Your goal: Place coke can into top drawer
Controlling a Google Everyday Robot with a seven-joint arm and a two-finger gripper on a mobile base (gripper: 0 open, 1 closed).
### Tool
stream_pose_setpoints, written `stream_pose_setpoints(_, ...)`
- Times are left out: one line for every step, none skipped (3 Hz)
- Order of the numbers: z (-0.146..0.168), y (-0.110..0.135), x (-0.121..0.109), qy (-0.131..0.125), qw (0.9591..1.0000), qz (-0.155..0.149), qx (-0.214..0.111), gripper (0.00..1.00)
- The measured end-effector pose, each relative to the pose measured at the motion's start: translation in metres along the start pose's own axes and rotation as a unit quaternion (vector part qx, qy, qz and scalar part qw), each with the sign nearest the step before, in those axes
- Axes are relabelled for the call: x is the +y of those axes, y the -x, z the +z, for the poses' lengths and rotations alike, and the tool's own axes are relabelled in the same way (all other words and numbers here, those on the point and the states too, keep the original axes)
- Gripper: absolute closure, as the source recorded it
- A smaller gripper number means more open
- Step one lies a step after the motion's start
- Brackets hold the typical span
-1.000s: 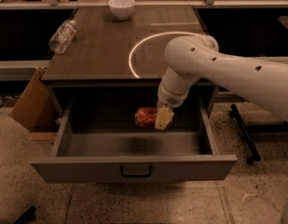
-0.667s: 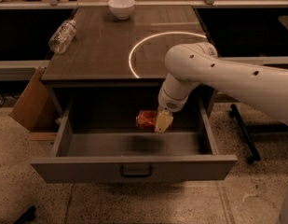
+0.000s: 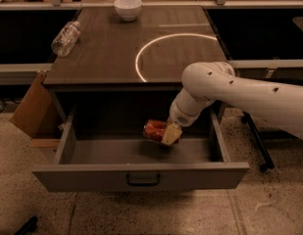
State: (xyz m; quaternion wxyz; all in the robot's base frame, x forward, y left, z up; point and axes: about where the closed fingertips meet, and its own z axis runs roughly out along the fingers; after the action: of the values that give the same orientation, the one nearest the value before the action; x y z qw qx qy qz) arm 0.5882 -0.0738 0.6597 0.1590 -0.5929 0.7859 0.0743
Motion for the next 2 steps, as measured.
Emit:
stream_pose_setpoints(0.0059, -0.0001, -0.0013, -0.006, 0.9998, 0.007, -0.018, 0.81)
stream_pose_setpoints(0.0115, -0.0022, 0.0000, -0.010, 0.9995, 0.013, -0.027, 0.50)
